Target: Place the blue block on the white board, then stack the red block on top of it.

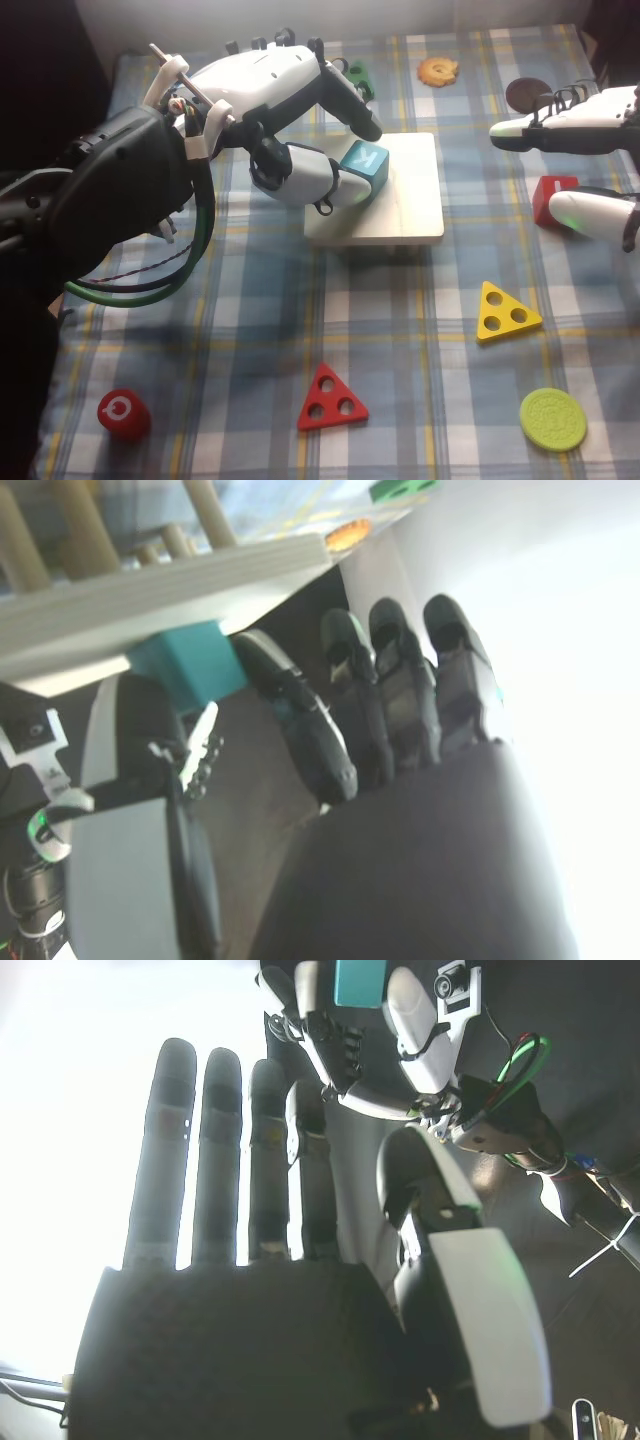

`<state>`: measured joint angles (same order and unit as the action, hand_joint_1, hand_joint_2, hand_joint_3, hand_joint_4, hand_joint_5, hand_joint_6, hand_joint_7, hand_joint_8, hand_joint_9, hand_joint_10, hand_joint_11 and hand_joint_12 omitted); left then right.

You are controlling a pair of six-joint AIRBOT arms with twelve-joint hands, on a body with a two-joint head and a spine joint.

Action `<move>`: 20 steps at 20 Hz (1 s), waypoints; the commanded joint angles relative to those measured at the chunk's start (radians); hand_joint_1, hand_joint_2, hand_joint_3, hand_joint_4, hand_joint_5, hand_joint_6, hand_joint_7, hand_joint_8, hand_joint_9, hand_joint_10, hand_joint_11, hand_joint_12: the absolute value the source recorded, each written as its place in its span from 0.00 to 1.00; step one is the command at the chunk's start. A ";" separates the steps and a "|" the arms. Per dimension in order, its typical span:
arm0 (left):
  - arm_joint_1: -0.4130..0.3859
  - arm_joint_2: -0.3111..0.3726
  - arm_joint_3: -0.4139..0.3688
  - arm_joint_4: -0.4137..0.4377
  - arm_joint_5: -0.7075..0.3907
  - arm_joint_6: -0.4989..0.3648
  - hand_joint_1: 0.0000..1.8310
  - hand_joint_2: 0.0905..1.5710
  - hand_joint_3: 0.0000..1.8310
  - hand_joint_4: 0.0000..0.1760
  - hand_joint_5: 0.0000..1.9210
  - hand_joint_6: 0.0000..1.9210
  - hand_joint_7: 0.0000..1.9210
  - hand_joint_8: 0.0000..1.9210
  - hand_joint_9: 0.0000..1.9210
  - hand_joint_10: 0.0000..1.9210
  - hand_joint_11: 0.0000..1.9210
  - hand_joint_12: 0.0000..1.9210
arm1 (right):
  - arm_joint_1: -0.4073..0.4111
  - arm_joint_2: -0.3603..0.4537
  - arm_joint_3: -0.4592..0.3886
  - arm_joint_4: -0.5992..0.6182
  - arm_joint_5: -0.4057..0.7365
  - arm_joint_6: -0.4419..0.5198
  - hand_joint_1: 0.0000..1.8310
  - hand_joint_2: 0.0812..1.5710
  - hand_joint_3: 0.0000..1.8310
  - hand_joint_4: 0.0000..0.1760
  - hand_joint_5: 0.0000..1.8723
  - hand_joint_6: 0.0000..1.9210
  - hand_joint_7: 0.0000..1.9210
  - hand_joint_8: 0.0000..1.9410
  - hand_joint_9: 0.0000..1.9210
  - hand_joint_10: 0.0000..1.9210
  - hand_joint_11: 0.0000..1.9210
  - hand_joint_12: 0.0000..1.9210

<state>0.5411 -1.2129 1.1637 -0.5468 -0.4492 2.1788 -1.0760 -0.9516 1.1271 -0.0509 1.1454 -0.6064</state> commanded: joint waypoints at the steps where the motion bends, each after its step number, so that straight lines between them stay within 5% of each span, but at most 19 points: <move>1: -0.007 -0.004 0.004 0.015 -0.102 -0.004 0.51 0.61 0.00 0.42 0.45 0.00 0.27 0.00 0.17 0.00 0.00 0.23 | 0.017 -0.002 0.005 0.017 0.119 0.006 0.22 0.89 0.00 0.00 0.28 0.00 0.32 0.00 0.31 0.00 0.29 0.02; 4: 0.006 0.010 -0.019 0.012 -0.132 -0.004 0.50 0.60 0.00 0.58 0.35 0.00 0.24 0.00 0.17 0.00 0.00 0.25 | 0.019 -0.004 0.007 0.017 0.119 0.006 0.22 0.89 0.00 0.00 0.27 0.00 0.31 0.00 0.29 0.00 0.28 0.01; 6: 0.022 0.037 -0.060 0.028 -0.187 -0.015 0.47 0.56 0.00 0.95 0.19 0.00 0.17 0.00 0.14 0.00 0.00 0.24 | 0.025 -0.009 0.013 0.017 0.117 0.006 0.28 0.85 0.00 0.03 0.22 0.00 0.25 0.00 0.25 0.00 0.25 0.00; 7: 0.028 0.051 -0.079 0.043 -0.217 -0.037 0.46 0.55 0.00 0.99 0.12 0.00 0.12 0.00 0.11 0.00 0.00 0.24 | 0.032 -0.013 0.019 0.019 0.106 0.006 0.30 0.82 0.00 0.13 0.20 0.00 0.23 0.00 0.22 0.00 0.23 0.00; 12: 0.089 0.173 -0.190 0.171 -0.406 -0.296 0.43 0.53 0.00 1.00 0.02 0.00 0.01 0.00 0.02 0.00 0.00 0.01 | 0.087 -0.058 0.082 0.024 -0.039 -0.011 0.44 0.67 0.00 0.53 0.15 0.00 0.18 0.00 0.18 0.00 0.18 0.00; 15: 0.164 0.267 -0.280 0.252 -0.527 -0.430 0.37 0.51 0.00 1.00 0.02 0.00 0.02 0.00 0.02 0.00 0.00 0.00 | 0.096 -0.071 0.110 0.040 -0.111 -0.028 0.45 0.63 0.00 0.65 0.19 0.00 0.18 0.00 0.19 0.00 0.21 0.02; 17: 0.215 0.336 -0.333 0.298 -0.598 -0.515 0.37 0.51 0.00 1.00 0.01 0.00 0.01 0.00 0.01 0.00 0.00 0.00 | 0.101 -0.071 0.118 0.067 -0.150 -0.070 0.46 0.62 0.00 0.59 0.21 0.01 0.19 0.00 0.20 0.01 0.22 0.04; 20: 0.274 0.395 -0.360 0.321 -0.674 -0.631 0.33 0.51 0.00 1.00 0.02 0.01 0.02 0.00 0.00 0.00 0.00 0.00 | 0.105 -0.073 0.125 0.094 -0.175 -0.098 0.47 0.60 0.00 0.34 0.25 0.00 0.20 0.00 0.22 0.00 0.04 0.53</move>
<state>0.8307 -0.8165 0.8047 -0.2287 -0.9794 1.5517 -0.9878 -1.0252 1.2507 0.0307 0.8616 -0.7086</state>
